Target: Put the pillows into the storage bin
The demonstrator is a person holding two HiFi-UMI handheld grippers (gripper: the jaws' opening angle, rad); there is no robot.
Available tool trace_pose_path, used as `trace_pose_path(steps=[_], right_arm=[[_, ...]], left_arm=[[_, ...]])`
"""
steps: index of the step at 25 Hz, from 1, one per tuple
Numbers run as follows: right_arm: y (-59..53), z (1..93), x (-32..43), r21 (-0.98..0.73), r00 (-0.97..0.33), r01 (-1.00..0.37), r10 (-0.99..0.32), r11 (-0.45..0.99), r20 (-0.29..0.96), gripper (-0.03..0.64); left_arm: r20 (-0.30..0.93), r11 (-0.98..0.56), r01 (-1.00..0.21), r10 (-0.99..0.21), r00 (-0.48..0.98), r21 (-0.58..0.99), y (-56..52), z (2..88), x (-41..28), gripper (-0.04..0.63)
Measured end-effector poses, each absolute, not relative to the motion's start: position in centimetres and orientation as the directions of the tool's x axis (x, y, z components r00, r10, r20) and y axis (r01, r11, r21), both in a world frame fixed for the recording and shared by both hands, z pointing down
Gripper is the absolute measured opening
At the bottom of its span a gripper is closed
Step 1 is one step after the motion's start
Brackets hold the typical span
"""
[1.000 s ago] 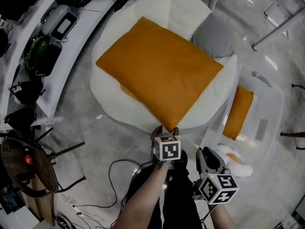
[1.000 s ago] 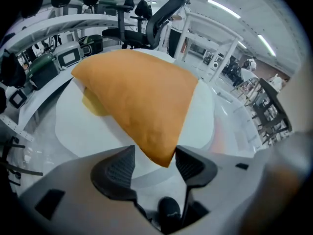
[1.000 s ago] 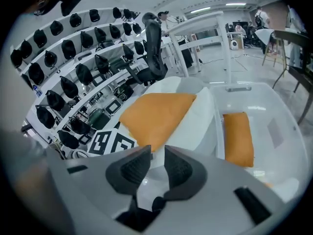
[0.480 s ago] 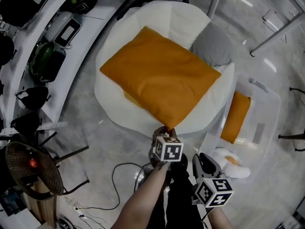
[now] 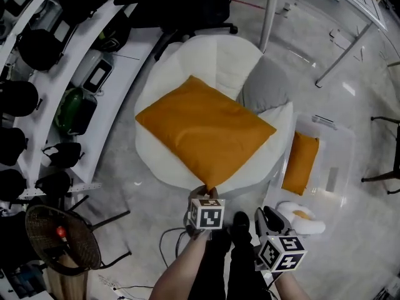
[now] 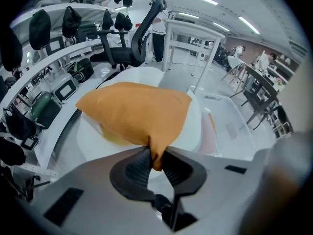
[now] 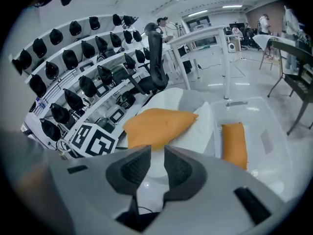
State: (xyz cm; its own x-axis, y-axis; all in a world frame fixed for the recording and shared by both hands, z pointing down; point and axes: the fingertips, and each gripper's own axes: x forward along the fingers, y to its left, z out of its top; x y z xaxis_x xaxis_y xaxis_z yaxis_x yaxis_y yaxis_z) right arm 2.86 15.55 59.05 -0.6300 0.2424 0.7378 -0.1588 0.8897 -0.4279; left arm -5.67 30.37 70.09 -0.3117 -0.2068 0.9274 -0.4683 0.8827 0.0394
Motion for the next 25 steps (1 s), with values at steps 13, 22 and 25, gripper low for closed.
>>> trace_pose_path(steps=[13,22,25], right_arm=[[12.8,51.4,4.8,-0.420,-0.676,-0.245,0.157,0.874,0.720,0.081],[9.4,47.7,7.7,-0.406,-0.709,-0.372,0.027,0.835,0.705,0.080],[8.4,46.3,8.6,-0.403,-0.714,-0.428,-0.029,0.809,0.700,0.078]], left_arm=[[0.891,0.797,-0.604,-0.291,-0.347,0.025,26.3,58.5,-6.6,0.049],[0.840,0.724,-0.687,-0.406,-0.359,0.057,21.5,50.3,-7.0,0.048],[0.830,0.677,-0.734,-0.443,-0.340,0.060,19.8,47.9,-6.4,0.047]])
